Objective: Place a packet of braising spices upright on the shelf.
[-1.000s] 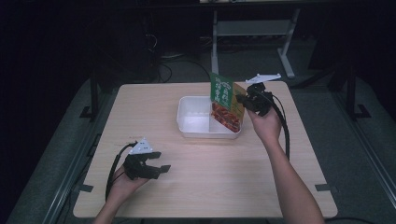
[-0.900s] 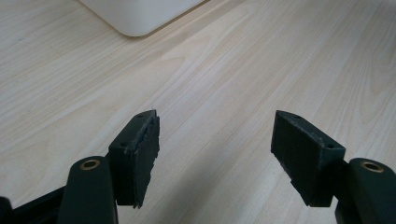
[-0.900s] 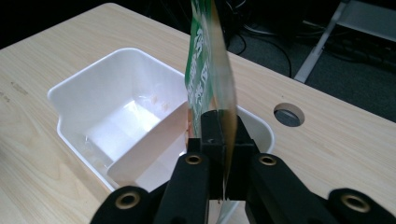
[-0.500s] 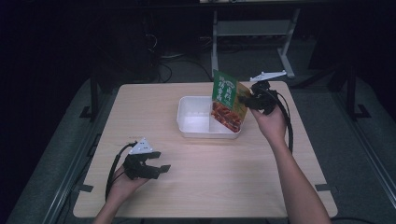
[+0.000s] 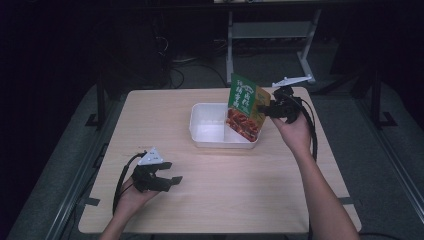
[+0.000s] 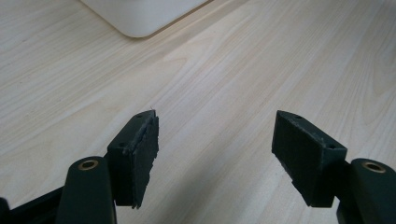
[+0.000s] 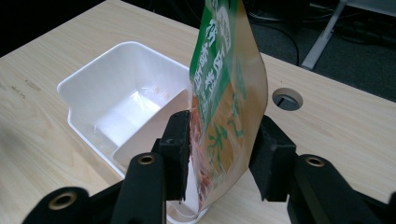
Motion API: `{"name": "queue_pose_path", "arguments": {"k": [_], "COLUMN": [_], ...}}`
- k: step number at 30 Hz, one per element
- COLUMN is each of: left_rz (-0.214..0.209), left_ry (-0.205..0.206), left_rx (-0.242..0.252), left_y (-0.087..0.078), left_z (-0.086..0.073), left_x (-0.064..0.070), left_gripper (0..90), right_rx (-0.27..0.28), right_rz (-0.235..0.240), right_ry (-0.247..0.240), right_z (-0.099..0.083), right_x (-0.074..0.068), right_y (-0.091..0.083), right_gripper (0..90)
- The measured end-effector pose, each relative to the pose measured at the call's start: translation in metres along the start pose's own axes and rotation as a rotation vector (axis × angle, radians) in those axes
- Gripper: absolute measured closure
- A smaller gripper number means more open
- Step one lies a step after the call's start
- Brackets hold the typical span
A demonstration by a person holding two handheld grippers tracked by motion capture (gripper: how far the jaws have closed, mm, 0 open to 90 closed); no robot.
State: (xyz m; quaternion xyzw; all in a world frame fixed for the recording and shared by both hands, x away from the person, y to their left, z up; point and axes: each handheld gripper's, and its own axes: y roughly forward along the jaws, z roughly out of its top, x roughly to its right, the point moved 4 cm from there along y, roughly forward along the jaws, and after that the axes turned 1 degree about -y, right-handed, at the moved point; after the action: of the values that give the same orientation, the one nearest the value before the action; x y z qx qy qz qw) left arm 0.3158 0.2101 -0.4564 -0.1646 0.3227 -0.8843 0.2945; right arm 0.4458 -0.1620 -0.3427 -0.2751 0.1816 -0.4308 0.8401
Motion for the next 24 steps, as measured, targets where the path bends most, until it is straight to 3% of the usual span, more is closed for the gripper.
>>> {"name": "queue_pose_path", "arguments": {"k": [24], "left_rz": [0.016], "left_ry": [0.007], "left_rx": [-0.003], "left_y": [-0.002], "left_z": [0.000], "left_x": [-0.001], "left_gripper": [29.4], "right_rx": [-0.035], "right_rz": [0.051], "right_ry": [0.032], "right_z": [-0.016], "right_x": [0.005], "right_y": [-0.014], "right_gripper": [53.8]}}
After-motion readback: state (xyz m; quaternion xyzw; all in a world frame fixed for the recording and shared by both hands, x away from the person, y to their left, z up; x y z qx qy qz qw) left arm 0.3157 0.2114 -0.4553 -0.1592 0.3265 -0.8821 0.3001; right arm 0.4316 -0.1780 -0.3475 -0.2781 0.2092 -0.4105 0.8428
